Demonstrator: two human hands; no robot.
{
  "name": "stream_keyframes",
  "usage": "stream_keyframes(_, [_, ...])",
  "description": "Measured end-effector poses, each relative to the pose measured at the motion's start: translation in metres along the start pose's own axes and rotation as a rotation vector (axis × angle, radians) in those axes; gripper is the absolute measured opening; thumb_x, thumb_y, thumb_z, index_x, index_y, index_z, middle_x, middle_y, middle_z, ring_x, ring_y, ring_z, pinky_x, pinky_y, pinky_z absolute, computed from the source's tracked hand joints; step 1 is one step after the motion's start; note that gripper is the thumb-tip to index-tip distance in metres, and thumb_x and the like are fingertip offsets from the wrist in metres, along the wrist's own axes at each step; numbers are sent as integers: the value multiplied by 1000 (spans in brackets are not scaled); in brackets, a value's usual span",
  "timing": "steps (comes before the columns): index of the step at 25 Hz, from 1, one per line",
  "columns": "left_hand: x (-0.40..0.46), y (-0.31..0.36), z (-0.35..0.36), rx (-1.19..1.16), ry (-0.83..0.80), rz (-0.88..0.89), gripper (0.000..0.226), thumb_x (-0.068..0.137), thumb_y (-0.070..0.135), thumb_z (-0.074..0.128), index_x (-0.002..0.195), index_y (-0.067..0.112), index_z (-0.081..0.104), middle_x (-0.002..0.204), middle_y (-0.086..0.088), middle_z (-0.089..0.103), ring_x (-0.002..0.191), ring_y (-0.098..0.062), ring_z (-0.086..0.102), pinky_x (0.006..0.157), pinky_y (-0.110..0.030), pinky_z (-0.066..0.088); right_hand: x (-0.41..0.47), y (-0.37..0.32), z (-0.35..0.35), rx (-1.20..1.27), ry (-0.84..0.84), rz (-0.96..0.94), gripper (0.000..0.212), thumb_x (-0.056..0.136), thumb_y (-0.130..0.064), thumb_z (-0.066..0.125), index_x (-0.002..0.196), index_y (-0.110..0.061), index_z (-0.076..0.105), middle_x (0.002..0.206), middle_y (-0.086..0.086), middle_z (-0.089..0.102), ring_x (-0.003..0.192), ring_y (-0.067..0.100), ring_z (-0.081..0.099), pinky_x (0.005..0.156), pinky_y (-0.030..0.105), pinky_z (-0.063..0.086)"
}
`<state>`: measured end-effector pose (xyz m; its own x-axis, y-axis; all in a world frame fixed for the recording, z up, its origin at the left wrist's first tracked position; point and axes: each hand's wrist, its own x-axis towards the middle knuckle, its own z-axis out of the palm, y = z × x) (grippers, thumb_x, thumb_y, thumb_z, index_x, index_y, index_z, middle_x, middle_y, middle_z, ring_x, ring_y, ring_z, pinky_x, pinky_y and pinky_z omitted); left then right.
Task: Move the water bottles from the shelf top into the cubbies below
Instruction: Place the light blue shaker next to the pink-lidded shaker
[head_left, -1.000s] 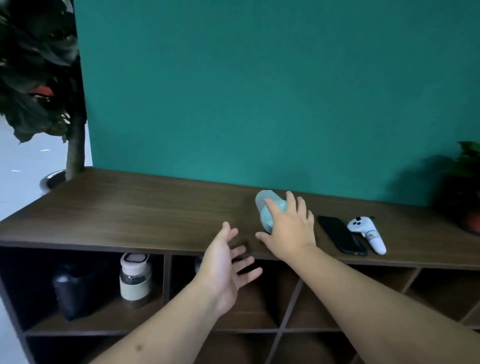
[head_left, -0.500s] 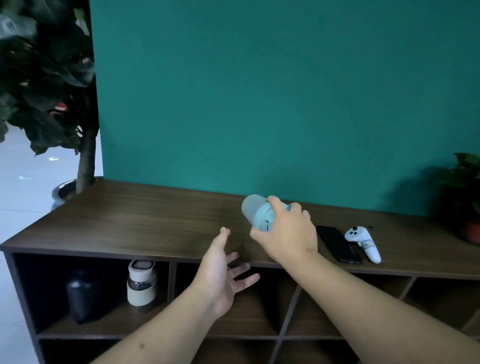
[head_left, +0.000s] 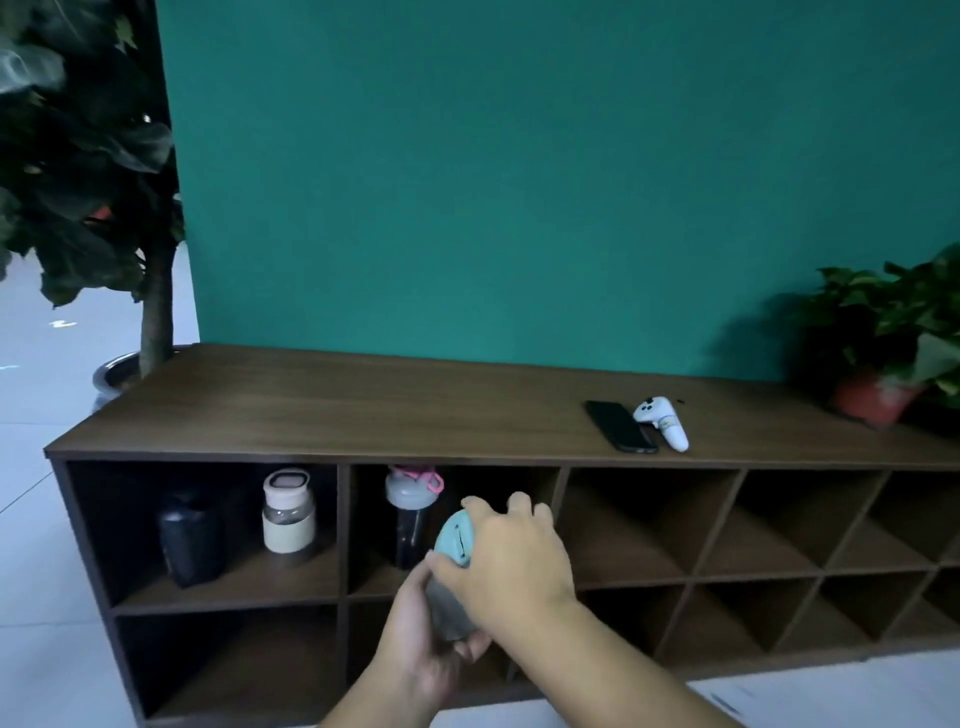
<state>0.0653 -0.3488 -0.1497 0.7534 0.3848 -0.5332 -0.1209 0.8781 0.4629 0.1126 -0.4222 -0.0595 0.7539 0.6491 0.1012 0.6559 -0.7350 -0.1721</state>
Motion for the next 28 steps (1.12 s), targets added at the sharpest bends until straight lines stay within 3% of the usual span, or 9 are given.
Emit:
stream_keyframes(3, [38, -4, -35, 82, 10, -137, 60, 99, 55, 53, 133, 11, 75, 112, -23, 81, 108, -44, 75, 76, -55, 63, 14, -7, 65, 47, -4, 96, 76, 83, -70, 55, 146, -38, 28, 135, 11, 37, 112, 32, 44, 88, 43, 47])
stream_keyframes(6, [79, -10, -54, 179, 33, -153, 64, 101, 61, 50, 129, 9, 74, 97, -21, 82, 84, -40, 78, 63, -48, 63, 45, -7, 116, 48, -34, 91, 75, 84, -58, 63, 147, -40, 26, 142, 13, 27, 110, 33, 46, 81, 40, 52])
stream_keyframes(8, [103, -11, -55, 208, 19, -179, 69, 95, 64, 60, 137, 10, 71, 102, -20, 80, 89, -36, 77, 72, -47, 62, 81, 4, 138, 61, -24, 116, 70, 85, -54, 65, 145, -41, 30, 142, 14, 26, 108, 35, 46, 80, 41, 53])
stream_keyframes(13, [159, -8, -44, 435, -95, 61, 42, 108, 33, 55, 147, 22, 64, 133, -14, 78, 126, -30, 71, 88, -39, 61, 151, 36, 168, 111, 19, 158, 64, 87, -53, 68, 141, -39, 37, 148, 14, 26, 108, 39, 48, 73, 40, 43])
stream_keyframes(14, [169, -5, -42, 458, -118, 85, 45, 105, 16, 54, 148, 25, 63, 136, -17, 76, 125, -31, 71, 93, -41, 60, 159, 41, 174, 106, 33, 145, 64, 87, -54, 67, 142, -39, 36, 151, 14, 26, 108, 38, 49, 72, 40, 41])
stream_keyframes(16, [188, -2, -49, 506, -156, 134, 78, 84, -11, 49, 152, 27, 59, 133, -21, 76, 115, -32, 70, 97, -42, 56, 171, 47, 184, 105, 65, 111, 66, 87, -56, 66, 144, -39, 36, 156, 15, 24, 110, 40, 49, 75, 41, 40])
stream_keyframes(18, [198, 2, -47, 486, -189, 173, 95, 65, -8, 48, 154, 26, 56, 114, -13, 78, 100, -28, 70, 90, -38, 54, 184, 50, 189, 109, 99, 91, 68, 87, -58, 65, 146, -38, 37, 160, 16, 21, 113, 42, 48, 79, 43, 40])
stream_keyframes(23, [218, -1, -28, 364, -161, 156, 71, 77, -10, 28, 107, 36, 73, 85, -3, 77, 81, -22, 69, 76, -32, 52, 204, 57, 199, 149, 101, 171, 67, 86, -58, 67, 144, -36, 41, 161, 14, 21, 114, 42, 46, 76, 40, 35])
stream_keyframes(28, [234, 2, -19, 358, -135, 127, 73, 83, -11, 29, 132, 28, 68, 74, -2, 71, 65, -17, 67, 70, -29, 50, 222, 63, 207, 206, 81, 215, 68, 86, -56, 68, 146, -37, 42, 165, 12, 16, 119, 42, 44, 79, 40, 35])
